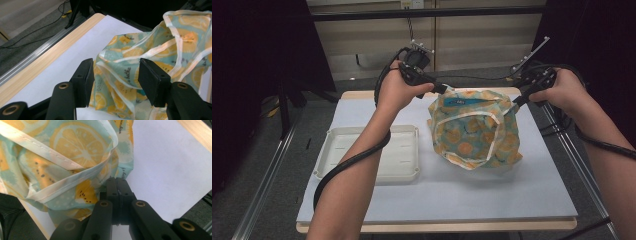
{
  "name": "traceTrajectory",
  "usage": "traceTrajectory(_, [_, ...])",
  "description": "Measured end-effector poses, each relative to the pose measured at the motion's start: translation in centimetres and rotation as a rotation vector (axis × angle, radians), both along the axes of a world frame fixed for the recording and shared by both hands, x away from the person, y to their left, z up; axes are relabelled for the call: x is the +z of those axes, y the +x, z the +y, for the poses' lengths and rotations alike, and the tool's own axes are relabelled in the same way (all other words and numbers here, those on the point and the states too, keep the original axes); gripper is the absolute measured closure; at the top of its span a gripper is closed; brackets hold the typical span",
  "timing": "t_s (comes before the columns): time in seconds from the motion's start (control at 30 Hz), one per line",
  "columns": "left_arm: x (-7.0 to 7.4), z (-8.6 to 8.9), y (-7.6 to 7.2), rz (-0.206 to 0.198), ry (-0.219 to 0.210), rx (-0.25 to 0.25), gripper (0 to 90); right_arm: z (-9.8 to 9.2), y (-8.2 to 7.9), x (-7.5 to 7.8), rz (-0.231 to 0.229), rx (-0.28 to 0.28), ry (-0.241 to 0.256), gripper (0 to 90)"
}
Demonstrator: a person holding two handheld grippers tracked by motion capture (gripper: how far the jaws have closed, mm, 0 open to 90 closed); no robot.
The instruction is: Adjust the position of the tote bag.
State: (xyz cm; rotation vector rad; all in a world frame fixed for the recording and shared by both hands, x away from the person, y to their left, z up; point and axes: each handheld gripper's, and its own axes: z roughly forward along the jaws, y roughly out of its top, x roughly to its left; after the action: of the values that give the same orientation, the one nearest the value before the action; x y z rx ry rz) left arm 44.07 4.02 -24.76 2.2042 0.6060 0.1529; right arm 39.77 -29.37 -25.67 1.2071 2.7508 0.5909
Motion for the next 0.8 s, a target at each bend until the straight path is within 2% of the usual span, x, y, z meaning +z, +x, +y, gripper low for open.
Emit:
traceTrajectory(0.2, [-0.6, 0.8, -0.1, 0.003, -0.004, 0.012, 46.6, -0.1, 0.1, 0.1, -0.012, -0.003, -0.003, 83.6])
traceTrajectory(0.43, [-0.5, 1.1, 0.0, -0.006, -0.008, 0.011, 47.5, -0.9, -0.2, 1.2, -0.034, -0.004, 0.001, 76.8])
traceTrajectory(0.6, [-0.2, 0.8, -0.2, -0.021, -0.022, 0.015, 48.4, -1.0, -0.7, 1.8, -0.044, 0.003, -0.024, 76.5])
traceTrajectory(0.8, [0.3, 0.5, -0.3, -0.025, -0.031, 0.017, 47.7, -1.0, -1.0, 3.2, -0.062, 0.005, -0.005, 74.3])
